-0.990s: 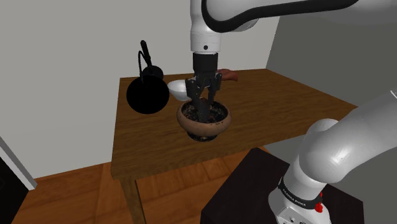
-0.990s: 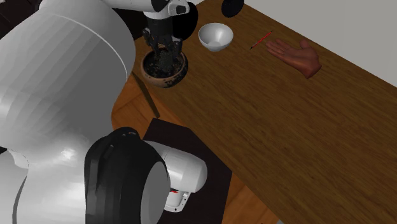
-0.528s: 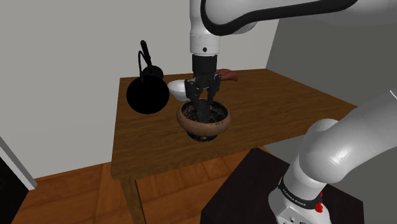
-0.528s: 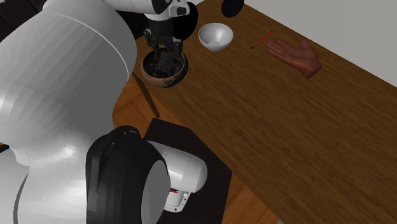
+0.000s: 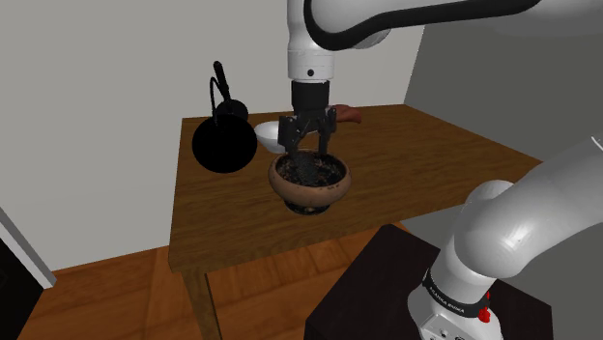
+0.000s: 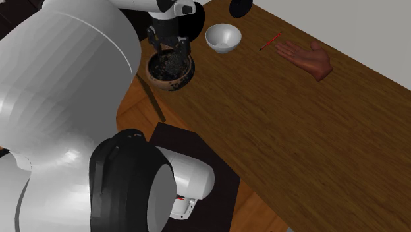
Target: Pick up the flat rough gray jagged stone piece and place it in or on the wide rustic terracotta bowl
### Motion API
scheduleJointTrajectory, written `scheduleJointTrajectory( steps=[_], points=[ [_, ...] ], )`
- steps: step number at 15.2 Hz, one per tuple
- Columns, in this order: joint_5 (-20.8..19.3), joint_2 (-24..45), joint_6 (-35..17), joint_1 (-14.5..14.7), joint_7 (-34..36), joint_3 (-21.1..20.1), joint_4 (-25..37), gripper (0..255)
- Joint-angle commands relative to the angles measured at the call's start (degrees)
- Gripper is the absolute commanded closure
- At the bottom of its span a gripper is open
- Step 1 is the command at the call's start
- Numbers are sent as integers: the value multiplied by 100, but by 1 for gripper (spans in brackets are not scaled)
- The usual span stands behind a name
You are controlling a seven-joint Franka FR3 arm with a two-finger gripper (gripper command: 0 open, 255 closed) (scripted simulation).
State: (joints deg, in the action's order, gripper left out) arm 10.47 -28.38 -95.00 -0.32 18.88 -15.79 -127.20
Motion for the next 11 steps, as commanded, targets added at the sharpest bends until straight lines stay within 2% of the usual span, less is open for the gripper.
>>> scheduleJointTrajectory(
  steps=[1, 3, 11],
  points=[
    [-35, 45, 284, -21, 6, 37, 325, 0],
    [-73, 127, 611, -43, 27, 69, 732, 0],
    [-73, 127, 611, -43, 27, 69, 732, 0]
  ],
)
